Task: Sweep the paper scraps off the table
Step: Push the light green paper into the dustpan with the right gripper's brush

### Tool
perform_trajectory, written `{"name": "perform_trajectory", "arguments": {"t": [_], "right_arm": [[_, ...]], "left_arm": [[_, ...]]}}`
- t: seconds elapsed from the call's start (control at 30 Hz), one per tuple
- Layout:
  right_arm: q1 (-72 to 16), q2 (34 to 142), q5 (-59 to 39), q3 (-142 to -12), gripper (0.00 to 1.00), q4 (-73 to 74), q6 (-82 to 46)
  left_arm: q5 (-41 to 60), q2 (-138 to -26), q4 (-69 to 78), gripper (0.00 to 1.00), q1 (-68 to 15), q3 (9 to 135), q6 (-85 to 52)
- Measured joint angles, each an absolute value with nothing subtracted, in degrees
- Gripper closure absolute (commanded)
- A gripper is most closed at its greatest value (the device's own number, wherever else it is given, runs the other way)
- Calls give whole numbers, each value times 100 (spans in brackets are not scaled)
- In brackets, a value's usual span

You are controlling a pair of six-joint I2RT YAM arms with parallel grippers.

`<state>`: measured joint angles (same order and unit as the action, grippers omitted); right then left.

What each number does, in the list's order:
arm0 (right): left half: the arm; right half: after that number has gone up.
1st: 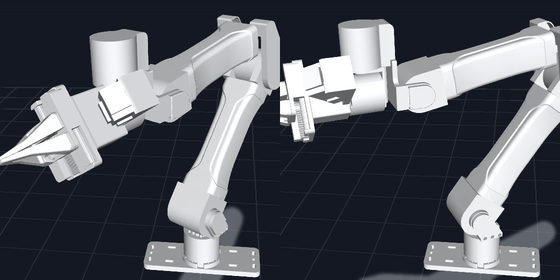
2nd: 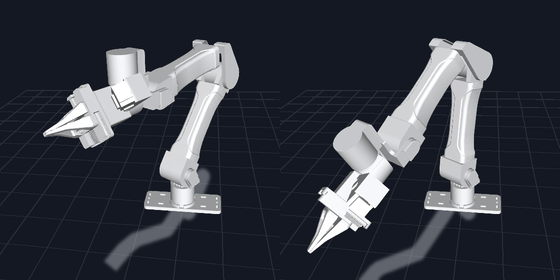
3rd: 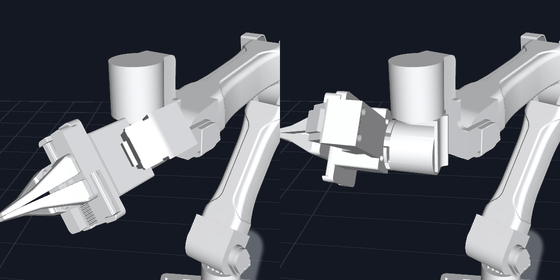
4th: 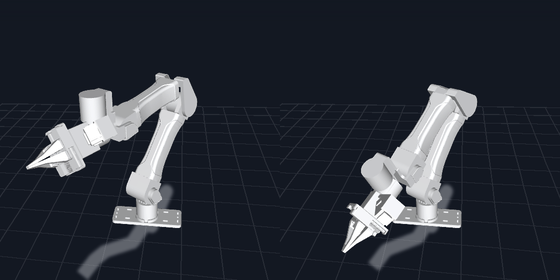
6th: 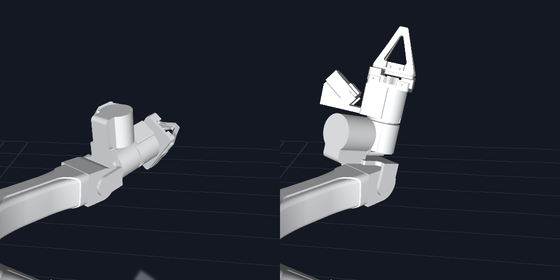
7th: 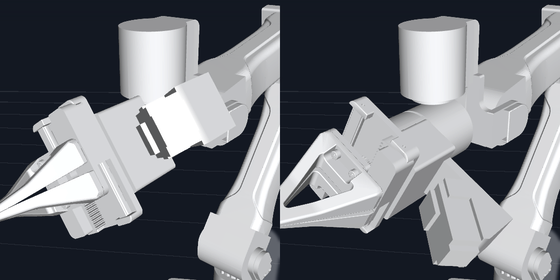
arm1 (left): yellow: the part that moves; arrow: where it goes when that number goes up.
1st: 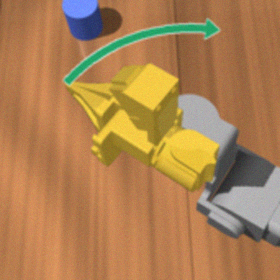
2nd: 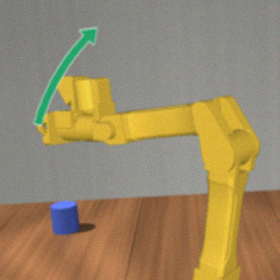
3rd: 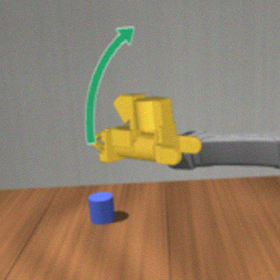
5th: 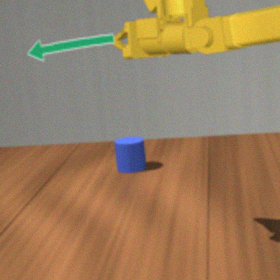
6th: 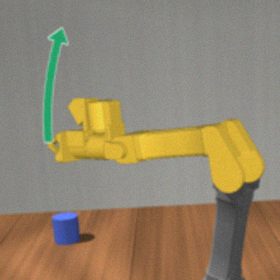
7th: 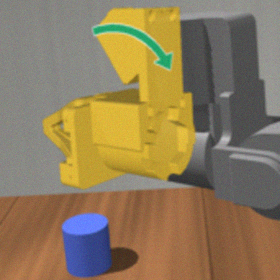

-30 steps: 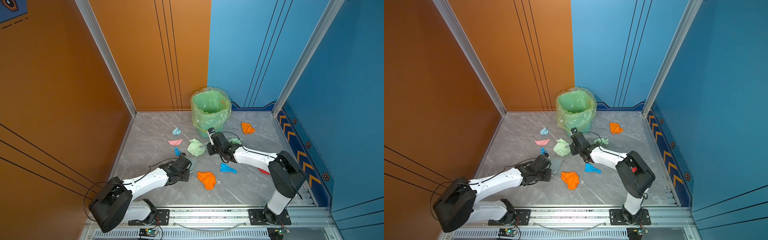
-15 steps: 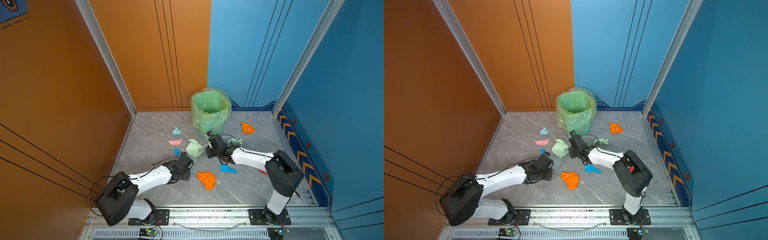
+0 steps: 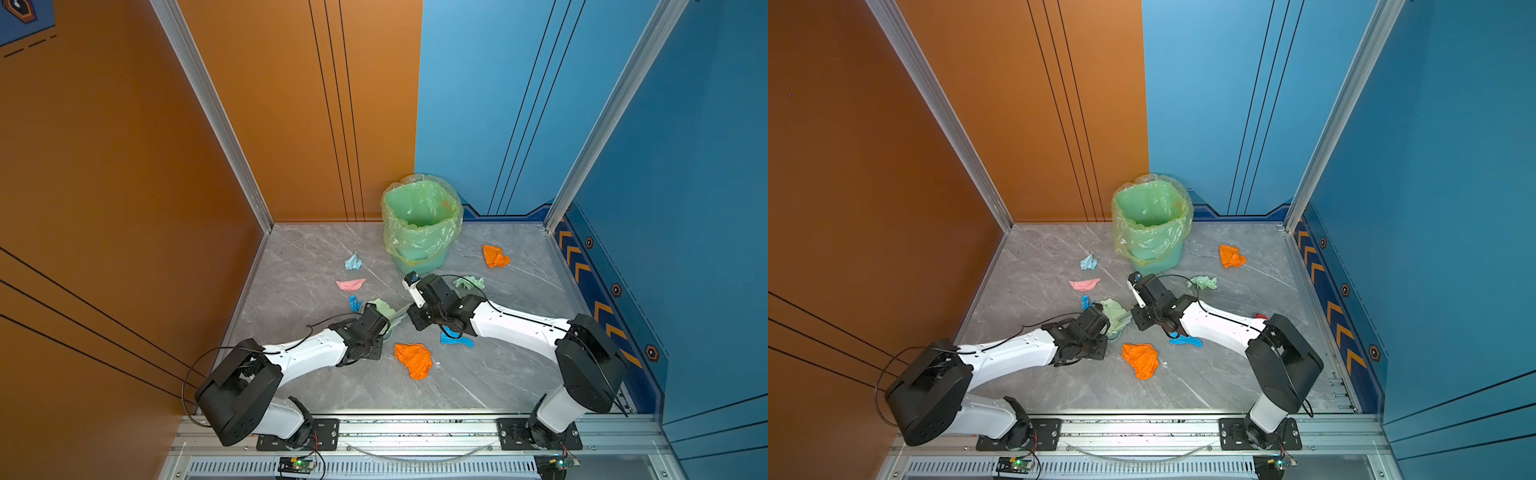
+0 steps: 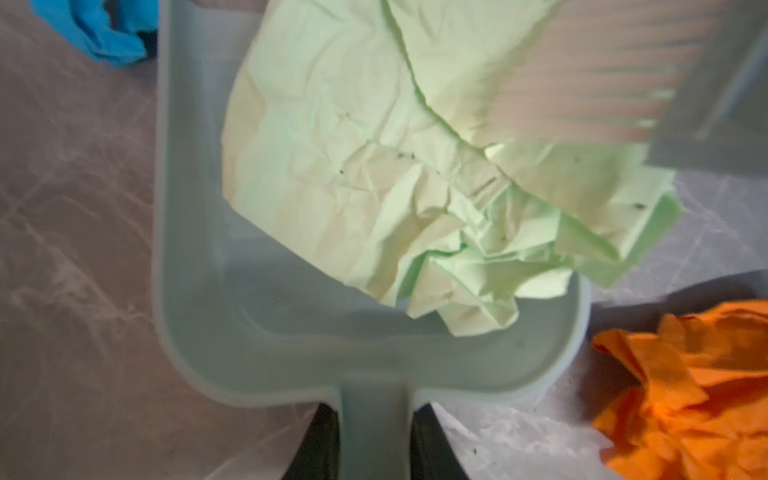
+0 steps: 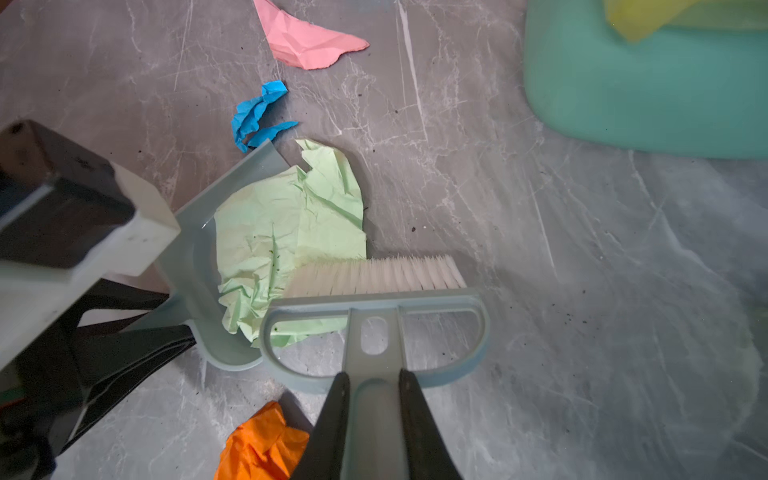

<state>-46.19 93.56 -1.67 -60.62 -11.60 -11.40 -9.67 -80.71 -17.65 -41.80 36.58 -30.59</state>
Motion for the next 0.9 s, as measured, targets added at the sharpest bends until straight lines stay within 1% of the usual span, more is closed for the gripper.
{"name": "perform_trajectory", "arguments": {"t": [0.37, 0.47, 0.63, 0.8, 0.9], "right_arm": [[-4038, 8794, -432, -6001, 100, -926, -1125], [-4036, 8949, -416, -6235, 100, -902, -1164], [-4080, 9577, -320, -6834, 100, -886, -1203], [-4281, 9953, -207, -6864, 100, -1015, -1203], [-4491, 10003, -137, -6853, 100, -1157, -1205]], "left_arm": [[-1028, -8068, -1575, 92, -4272, 3597, -3000], [-1055, -8068, -1461, 92, -4298, 3562, -3000], [-1076, -8068, -1382, 92, -4342, 3559, -3002], [-1168, -8068, -1345, 92, -4357, 3559, -3002], [-1225, -8068, -1343, 92, -4357, 3557, -3000]]}}
